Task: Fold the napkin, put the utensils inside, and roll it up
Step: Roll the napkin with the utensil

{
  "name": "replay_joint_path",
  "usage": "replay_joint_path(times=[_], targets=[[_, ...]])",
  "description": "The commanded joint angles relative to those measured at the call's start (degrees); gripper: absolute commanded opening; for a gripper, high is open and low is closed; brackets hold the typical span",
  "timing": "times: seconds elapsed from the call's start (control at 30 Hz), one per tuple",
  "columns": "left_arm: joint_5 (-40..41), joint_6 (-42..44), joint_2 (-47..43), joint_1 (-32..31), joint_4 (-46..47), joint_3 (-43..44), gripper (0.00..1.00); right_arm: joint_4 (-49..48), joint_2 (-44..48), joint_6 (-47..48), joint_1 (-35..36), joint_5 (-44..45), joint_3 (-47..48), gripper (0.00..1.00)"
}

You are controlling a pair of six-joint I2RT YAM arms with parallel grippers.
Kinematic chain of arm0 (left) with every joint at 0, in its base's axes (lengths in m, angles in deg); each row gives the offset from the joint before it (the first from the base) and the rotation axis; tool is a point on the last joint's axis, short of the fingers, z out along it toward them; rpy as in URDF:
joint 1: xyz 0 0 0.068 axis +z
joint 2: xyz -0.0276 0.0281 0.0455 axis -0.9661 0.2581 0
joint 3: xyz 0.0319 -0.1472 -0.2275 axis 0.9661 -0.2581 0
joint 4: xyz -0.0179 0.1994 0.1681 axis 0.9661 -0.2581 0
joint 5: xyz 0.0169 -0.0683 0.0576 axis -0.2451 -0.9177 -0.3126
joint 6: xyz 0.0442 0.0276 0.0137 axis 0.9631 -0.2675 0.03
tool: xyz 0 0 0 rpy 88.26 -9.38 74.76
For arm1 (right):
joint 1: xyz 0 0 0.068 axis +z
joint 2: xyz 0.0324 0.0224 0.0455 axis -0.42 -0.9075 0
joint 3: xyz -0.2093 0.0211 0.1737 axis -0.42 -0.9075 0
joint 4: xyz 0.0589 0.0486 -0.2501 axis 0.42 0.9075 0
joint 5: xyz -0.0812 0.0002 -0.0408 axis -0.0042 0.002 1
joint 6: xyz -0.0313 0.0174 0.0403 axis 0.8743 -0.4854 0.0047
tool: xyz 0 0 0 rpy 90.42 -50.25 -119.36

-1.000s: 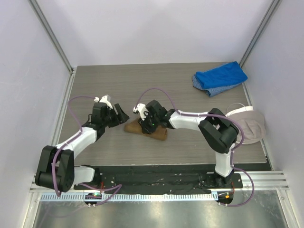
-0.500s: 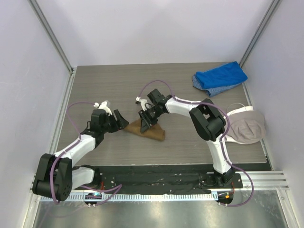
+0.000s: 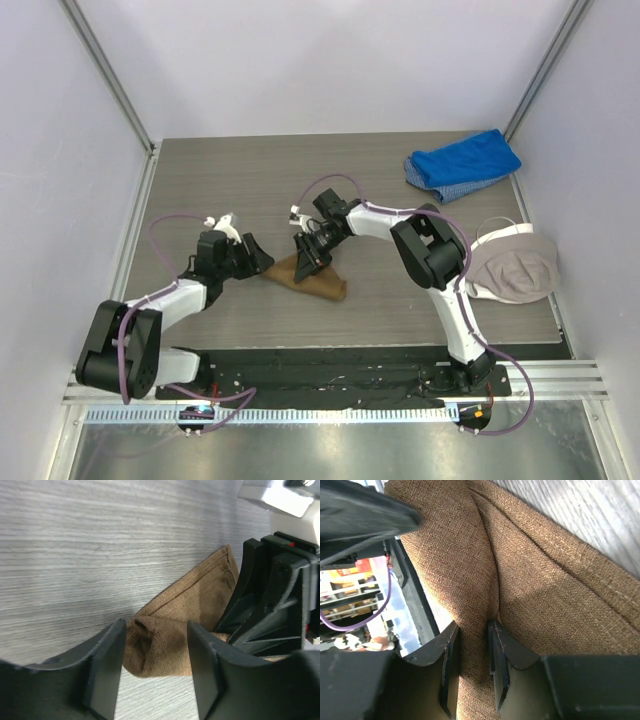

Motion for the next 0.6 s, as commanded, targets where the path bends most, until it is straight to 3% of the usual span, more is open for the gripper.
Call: replay_joint_path(times=[0.0, 0.17, 0.2, 0.3, 0.47, 0.57], targets=[[-2.7, 0.2, 4.2, -0.7, 6.4, 0.7, 0.49, 2.1, -2.2, -1.1, -0.4, 0.2, 1.4, 0.33], [-2.2, -0.6, 6.2, -0.9, 5.5, 1.2, 0.31, 2.1, -0.9, -1.9, -1.2, 5.7, 3.3, 0.35], [-2.0, -0.6, 6.7, -0.9, 4.7, 1.5, 0.23, 2.1, 0.3, -1.9, -1.3, 7.3, 3.7, 0.38], [-2.5, 0.0, 9.0, -0.9, 1.7, 3.7, 0.08, 1.9, 4.9, -0.9, -1.1, 11.7, 4.7, 0.48], [-2.9, -0.5, 12.8, -0.9, -3.2, 8.0, 0.06, -0.8, 14.8, 5.8, 2.0, 25.2, 1.6, 0.61], [-3.3, -0.9, 13.9, -1.0, -8.8, 11.3, 0.05, -7.0, 21.8, 10.9, 5.7, 34.8, -4.9, 0.69]])
